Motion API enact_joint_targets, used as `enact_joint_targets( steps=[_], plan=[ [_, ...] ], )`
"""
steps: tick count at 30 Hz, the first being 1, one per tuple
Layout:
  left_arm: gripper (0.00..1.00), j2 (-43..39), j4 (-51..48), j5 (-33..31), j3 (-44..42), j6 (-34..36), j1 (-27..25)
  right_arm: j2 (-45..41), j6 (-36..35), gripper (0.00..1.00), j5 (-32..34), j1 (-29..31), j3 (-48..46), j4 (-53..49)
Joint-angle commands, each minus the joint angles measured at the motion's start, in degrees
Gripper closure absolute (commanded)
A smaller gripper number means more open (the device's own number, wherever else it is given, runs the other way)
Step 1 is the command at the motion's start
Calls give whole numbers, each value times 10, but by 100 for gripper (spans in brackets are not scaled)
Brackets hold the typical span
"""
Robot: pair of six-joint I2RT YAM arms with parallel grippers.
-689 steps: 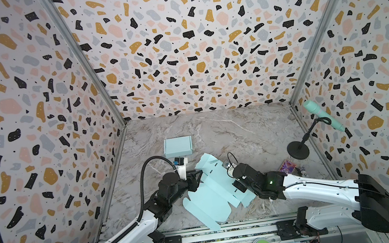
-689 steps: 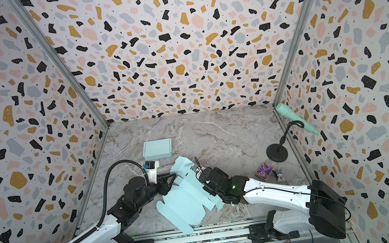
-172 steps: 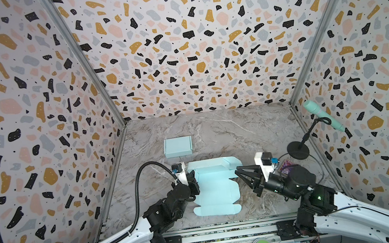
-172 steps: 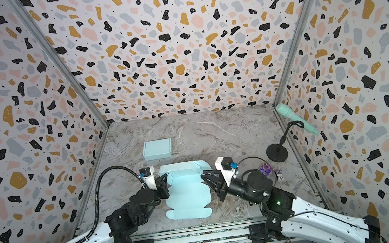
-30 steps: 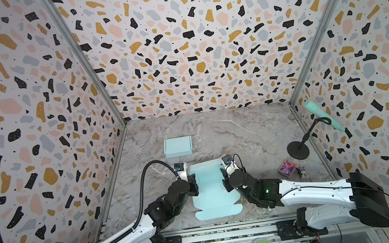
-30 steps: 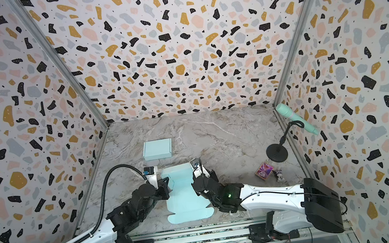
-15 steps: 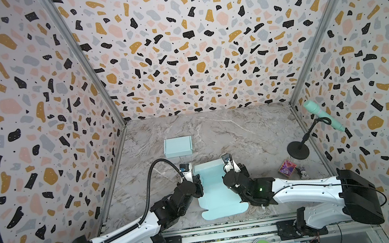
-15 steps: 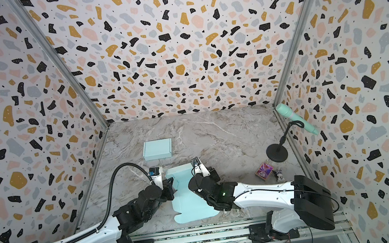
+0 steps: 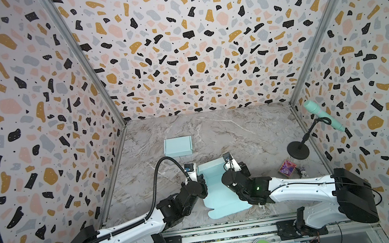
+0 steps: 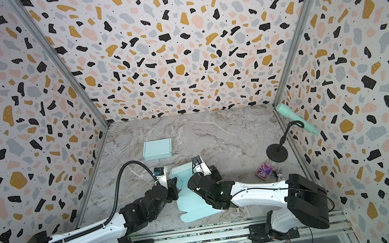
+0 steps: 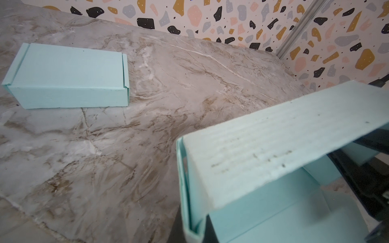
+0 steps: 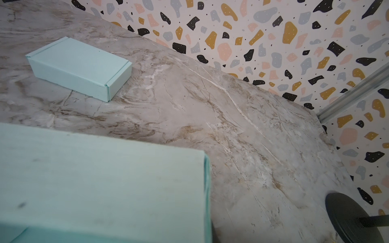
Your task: Fold the paper box
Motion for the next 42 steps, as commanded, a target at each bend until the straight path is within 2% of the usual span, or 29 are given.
enact_joint_targets(
  steps=[1, 3, 6, 14, 18, 21, 30, 36, 39, 42],
  plan=[
    [100, -5, 56, 10, 22, 2, -13, -14, -1, 92, 10, -8, -9, -4],
    [100, -4, 59, 10, 21, 1, -14, -15, 2, 93, 11, -9, -12, -2],
    [100, 0, 62, 10, 20, 0, -17, -17, 0, 100, 7, -10, -22, 14],
    [100, 8, 64, 3, 22, 0, -18, -37, -8, 100, 31, -8, -41, 23],
    [100, 19, 63, 1, 25, 1, -18, -68, -10, 87, 22, 4, -57, 36],
    [100, 22, 64, 0, 25, 0, -18, -100, 2, 81, 2, 11, -69, 31],
    [100, 37, 64, -21, 21, -6, -18, -191, 55, 74, -56, 27, -104, -2],
    [100, 45, 64, -21, 21, -11, -18, -221, 75, 74, -74, 45, -117, -16],
    [100, 44, 63, -24, 21, -12, -18, -232, 74, 69, -93, 52, -128, -11],
    [100, 44, 62, -24, 21, -12, -18, -243, 91, 69, -86, 56, -134, -32]
  ],
)
